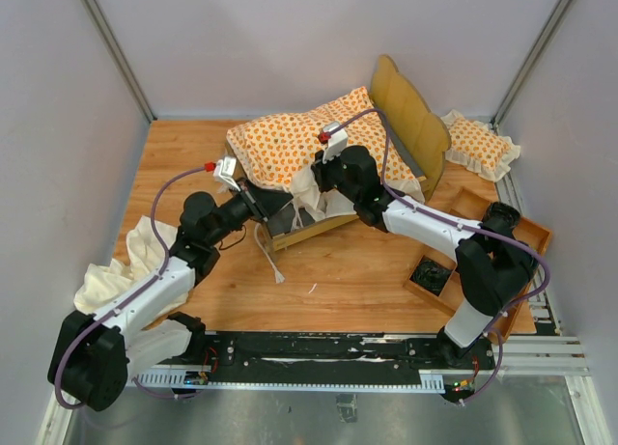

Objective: Set up the pet bed
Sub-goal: Cross the ropes over the mattress.

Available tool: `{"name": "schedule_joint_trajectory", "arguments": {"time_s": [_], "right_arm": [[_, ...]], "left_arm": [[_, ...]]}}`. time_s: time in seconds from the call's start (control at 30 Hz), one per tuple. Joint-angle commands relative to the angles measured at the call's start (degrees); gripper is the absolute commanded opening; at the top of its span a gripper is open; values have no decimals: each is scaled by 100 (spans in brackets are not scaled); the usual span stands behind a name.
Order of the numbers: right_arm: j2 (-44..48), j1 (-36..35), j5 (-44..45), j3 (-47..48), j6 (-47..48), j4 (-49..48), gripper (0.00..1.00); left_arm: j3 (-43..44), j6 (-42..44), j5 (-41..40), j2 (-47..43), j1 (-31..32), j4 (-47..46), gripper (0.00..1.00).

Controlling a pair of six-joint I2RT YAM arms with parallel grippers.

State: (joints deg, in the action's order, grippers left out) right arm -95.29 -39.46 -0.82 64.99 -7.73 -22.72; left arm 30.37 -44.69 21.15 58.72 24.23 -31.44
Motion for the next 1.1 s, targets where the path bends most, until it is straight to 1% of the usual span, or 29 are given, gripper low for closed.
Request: {"name": "schedule_joint_trajectory", "arguments": {"time_s": [0.0, 0.33, 0.5, 0.93, 1.07], "right_arm": [[-87, 88, 4, 106, -75, -171, 0], [-43, 93, 22, 48, -57, -187, 0], [-34, 88, 29, 47, -36, -189, 0], [-149, 89, -106, 97, 4, -152, 0], [-276, 96, -302, 243, 42, 113, 0]], "left_arm": [[-198, 47, -187, 58, 56, -322, 0], [-273, 336, -420, 444, 56, -537, 0], [-300, 369, -392, 597, 60, -545, 0], [-701, 489, -657, 679, 93, -601, 0], [-878, 436, -796, 685, 100, -600, 0]]}}
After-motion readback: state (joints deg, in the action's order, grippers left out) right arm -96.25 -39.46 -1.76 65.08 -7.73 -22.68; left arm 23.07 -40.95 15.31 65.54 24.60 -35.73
